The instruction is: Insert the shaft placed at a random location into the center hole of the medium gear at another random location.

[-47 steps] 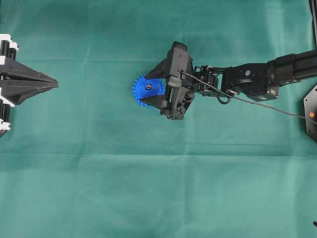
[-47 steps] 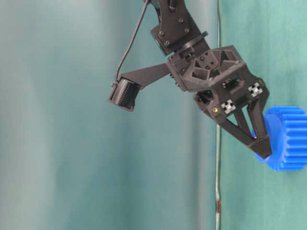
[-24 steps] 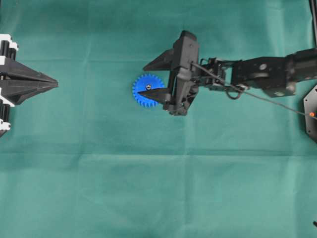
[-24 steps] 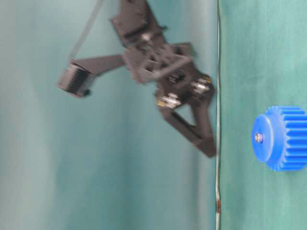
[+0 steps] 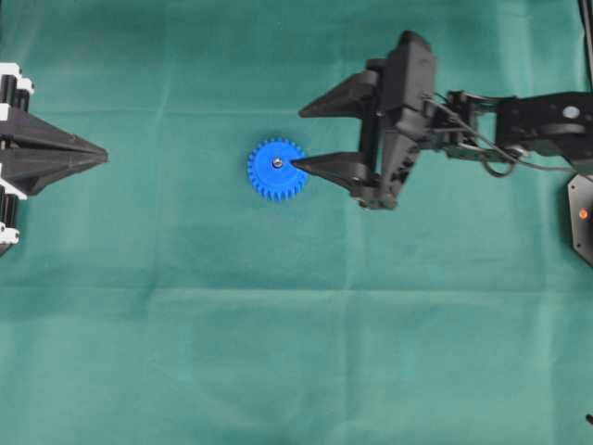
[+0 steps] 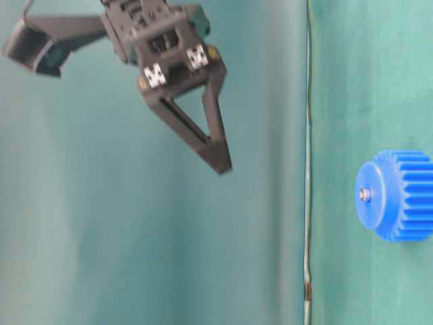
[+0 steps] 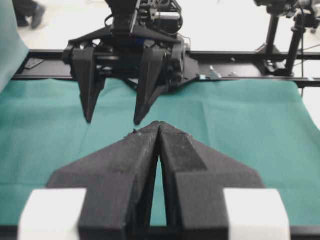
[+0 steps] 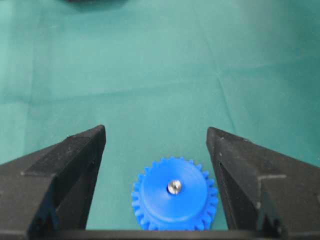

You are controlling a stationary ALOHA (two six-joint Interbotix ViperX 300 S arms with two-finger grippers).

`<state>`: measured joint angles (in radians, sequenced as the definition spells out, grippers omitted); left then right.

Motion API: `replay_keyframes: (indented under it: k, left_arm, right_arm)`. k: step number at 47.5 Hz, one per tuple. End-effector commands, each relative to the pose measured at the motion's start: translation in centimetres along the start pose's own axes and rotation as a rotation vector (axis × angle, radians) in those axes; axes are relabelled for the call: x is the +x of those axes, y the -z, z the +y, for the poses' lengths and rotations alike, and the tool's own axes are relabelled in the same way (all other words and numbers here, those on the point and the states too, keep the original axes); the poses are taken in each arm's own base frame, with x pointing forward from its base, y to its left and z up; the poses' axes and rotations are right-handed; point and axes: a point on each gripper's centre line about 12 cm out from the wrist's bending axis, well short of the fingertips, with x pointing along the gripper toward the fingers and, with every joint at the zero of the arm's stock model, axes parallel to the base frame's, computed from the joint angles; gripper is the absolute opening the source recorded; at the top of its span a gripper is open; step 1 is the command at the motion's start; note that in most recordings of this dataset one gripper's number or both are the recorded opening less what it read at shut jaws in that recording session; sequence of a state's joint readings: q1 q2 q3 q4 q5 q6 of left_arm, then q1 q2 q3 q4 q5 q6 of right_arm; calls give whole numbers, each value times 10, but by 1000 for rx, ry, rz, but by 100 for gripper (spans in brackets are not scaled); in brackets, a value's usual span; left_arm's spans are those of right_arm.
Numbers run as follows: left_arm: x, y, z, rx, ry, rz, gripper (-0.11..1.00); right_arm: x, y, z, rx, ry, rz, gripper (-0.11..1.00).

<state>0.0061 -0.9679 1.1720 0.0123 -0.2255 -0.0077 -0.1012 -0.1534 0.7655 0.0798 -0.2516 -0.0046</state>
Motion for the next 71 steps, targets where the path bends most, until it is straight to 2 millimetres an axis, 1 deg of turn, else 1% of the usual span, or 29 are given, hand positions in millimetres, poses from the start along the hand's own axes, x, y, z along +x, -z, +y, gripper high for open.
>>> replay_keyframes:
  k: [1,13,14,19,25,32,38,44,71]
  left_arm:
    - [1,-7,0,0,0,-18,0]
    - [1,-7,0,-1,-2,-18,0]
    - [1,-8,0,-2,0,-20,0]
    - [1,-8,0,-1,-1,-20,0]
    - [1,-7,0,-1,-1,-18,0]
    - [1,-7,0,-1,-1,-18,0]
    - [1,-8,0,0,-1,-20,0]
    - [1,-8,0,0,-1,-20,0]
    - [1,-8,0,-1,-1,-20,0]
  right_arm:
    - [-21,-12,0,7,-4,-52,81]
    - [-74,-5,-1,9,-10,-108,81]
    - [-81,-5,-1,10,-11,-121,81]
    - [-100,-5,-1,10,-14,-145,81]
    - [-121,-5,-1,12,-19,-147,81]
    - [-137,-4,-1,10,-25,-139,81]
    - [-145,-3,-1,10,-26,-139,81]
    - [-147,-1,-1,10,-26,-140,81]
    - [-146,1,-1,10,-27,-131,81]
